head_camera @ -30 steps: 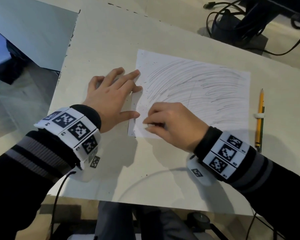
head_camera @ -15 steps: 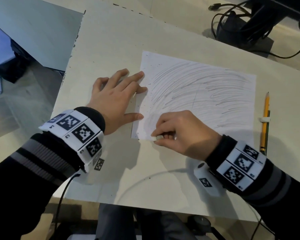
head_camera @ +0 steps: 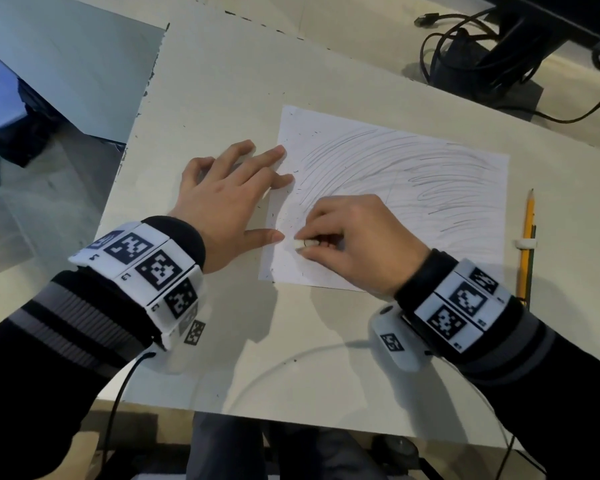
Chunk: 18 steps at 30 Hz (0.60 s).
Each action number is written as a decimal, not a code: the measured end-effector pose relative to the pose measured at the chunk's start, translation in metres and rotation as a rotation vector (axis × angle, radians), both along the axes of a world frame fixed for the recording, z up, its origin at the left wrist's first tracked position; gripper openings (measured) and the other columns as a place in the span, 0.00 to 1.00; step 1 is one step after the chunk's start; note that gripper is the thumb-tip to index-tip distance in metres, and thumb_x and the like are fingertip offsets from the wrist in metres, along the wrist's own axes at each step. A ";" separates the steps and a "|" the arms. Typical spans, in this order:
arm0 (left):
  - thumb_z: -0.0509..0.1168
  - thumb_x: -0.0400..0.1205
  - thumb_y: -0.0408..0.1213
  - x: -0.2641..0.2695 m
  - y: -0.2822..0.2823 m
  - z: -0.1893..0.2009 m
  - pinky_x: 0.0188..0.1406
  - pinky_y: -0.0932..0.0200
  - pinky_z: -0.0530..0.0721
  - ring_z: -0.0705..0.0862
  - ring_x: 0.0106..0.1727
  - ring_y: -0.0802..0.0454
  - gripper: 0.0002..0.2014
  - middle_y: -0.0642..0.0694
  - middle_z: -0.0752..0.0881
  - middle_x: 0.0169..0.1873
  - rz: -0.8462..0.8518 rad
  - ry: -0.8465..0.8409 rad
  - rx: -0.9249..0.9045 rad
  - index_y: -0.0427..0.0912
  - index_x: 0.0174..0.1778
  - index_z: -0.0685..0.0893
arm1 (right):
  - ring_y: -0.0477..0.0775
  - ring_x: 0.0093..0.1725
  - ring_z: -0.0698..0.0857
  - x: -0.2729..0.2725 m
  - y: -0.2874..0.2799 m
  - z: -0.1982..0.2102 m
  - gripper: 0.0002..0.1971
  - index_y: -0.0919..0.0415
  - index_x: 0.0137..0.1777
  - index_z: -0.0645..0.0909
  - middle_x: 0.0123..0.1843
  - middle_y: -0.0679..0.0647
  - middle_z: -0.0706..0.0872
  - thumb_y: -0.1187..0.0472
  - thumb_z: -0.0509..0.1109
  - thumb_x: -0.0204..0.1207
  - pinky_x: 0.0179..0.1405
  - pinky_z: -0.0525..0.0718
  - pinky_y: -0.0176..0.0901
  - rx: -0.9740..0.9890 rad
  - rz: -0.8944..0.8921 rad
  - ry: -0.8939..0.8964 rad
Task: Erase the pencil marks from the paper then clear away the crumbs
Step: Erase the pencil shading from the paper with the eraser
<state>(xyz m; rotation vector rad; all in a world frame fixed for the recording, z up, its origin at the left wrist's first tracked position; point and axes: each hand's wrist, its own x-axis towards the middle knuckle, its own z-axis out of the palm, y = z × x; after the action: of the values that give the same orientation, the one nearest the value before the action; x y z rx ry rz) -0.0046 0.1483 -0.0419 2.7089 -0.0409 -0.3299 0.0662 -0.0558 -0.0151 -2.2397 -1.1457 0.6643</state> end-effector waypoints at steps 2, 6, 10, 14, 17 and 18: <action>0.65 0.77 0.62 0.000 0.000 0.000 0.78 0.42 0.51 0.46 0.86 0.54 0.34 0.63 0.51 0.85 0.000 0.005 0.000 0.58 0.79 0.67 | 0.43 0.37 0.83 -0.002 0.000 -0.002 0.06 0.59 0.49 0.92 0.43 0.48 0.88 0.61 0.80 0.73 0.41 0.81 0.31 0.006 -0.018 -0.010; 0.65 0.77 0.63 0.001 0.001 0.001 0.78 0.43 0.51 0.45 0.86 0.54 0.34 0.64 0.51 0.85 -0.001 0.007 0.005 0.59 0.79 0.67 | 0.42 0.37 0.82 -0.010 -0.008 0.005 0.06 0.58 0.47 0.92 0.41 0.45 0.88 0.61 0.80 0.71 0.40 0.80 0.31 -0.112 0.114 0.097; 0.64 0.77 0.63 0.000 -0.001 0.002 0.79 0.42 0.50 0.45 0.86 0.54 0.35 0.63 0.50 0.85 0.002 0.022 -0.009 0.59 0.79 0.66 | 0.41 0.36 0.81 0.001 0.002 0.003 0.07 0.58 0.49 0.92 0.42 0.47 0.89 0.59 0.79 0.73 0.41 0.77 0.26 -0.049 0.055 -0.009; 0.64 0.77 0.63 0.002 -0.001 0.005 0.80 0.42 0.49 0.43 0.86 0.55 0.35 0.63 0.49 0.86 0.000 0.048 -0.001 0.59 0.80 0.65 | 0.39 0.36 0.80 -0.011 -0.005 -0.001 0.06 0.60 0.49 0.92 0.43 0.48 0.89 0.61 0.79 0.73 0.42 0.78 0.25 -0.021 -0.008 -0.003; 0.66 0.77 0.62 0.002 -0.002 0.006 0.80 0.42 0.49 0.43 0.86 0.54 0.35 0.63 0.49 0.86 0.004 0.051 0.002 0.58 0.80 0.66 | 0.42 0.36 0.82 -0.016 -0.008 0.004 0.06 0.59 0.48 0.92 0.42 0.46 0.88 0.60 0.79 0.73 0.41 0.81 0.32 -0.089 0.053 0.059; 0.66 0.77 0.62 0.002 -0.002 0.006 0.80 0.42 0.49 0.43 0.86 0.54 0.35 0.63 0.49 0.86 0.003 0.048 0.000 0.58 0.79 0.66 | 0.42 0.36 0.82 -0.011 -0.005 0.004 0.06 0.58 0.48 0.92 0.42 0.46 0.88 0.60 0.79 0.73 0.41 0.80 0.32 -0.090 0.047 0.046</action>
<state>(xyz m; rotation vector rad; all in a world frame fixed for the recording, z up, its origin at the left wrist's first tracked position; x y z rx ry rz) -0.0022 0.1461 -0.0358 2.6995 -0.0226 -0.3943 0.0549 -0.0610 -0.0108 -2.2649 -1.1707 0.7974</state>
